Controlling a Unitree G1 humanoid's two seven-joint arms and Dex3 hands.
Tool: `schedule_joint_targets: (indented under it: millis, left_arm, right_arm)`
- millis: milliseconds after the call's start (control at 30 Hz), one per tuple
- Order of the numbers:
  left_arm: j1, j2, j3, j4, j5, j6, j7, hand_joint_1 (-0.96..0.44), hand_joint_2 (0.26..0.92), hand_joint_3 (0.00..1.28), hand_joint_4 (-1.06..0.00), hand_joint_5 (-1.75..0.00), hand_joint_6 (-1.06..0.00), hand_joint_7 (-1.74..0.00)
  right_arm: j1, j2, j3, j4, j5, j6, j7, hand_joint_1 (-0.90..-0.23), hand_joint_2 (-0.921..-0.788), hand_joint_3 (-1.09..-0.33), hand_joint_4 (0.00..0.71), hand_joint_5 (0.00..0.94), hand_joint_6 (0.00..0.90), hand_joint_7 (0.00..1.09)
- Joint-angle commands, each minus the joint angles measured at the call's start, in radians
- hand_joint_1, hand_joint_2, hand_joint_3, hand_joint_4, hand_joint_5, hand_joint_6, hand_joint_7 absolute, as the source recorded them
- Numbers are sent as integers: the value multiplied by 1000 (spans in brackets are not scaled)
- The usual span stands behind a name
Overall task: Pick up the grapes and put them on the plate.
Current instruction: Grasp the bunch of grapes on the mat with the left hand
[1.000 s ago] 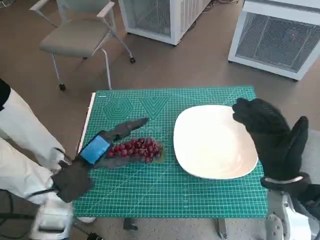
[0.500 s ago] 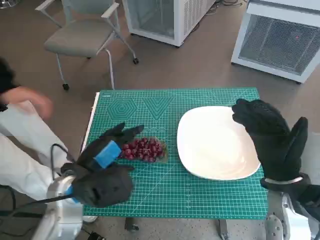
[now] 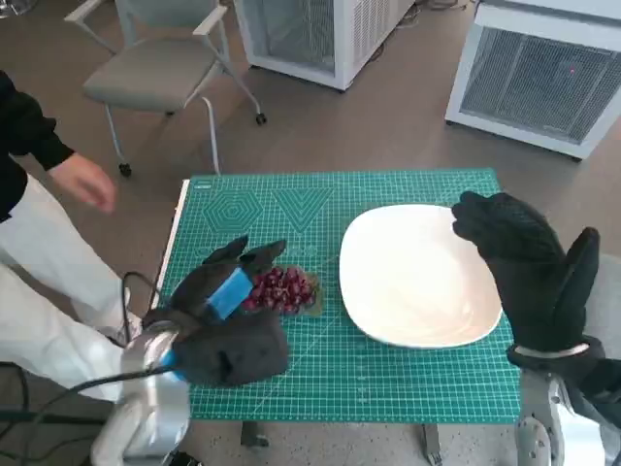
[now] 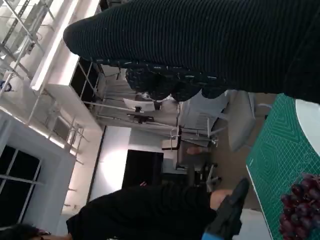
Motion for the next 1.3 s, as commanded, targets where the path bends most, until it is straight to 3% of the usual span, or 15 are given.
schedule_joint_targets:
  millis: [33,333,700,1300]
  left_arm:
    - [-70,-28,-46,131,46,-27,51,43,789,1,-121,-10,-290,-2]
    - [-194,-84,-132,454,108,-62,129,-18,791,2,-134,-7,-253,0]
    - [-346,-169,-163,833,62,-121,140,-59,792,2,-122,-1,-232,0]
    - [-458,-247,-199,1214,35,-245,195,-5,803,6,-134,-5,-242,-3]
  right_arm:
    - [18,-5,0,9,-8,9,-5,-381,-921,-624,416,736,200,996]
    - [20,-6,-2,8,-7,9,-4,-380,-921,-626,416,735,199,996]
    - [24,-8,-2,6,-6,9,-2,-380,-921,-627,414,738,196,997]
    - [36,-10,-3,2,-3,9,4,-380,-921,-629,412,741,190,998]
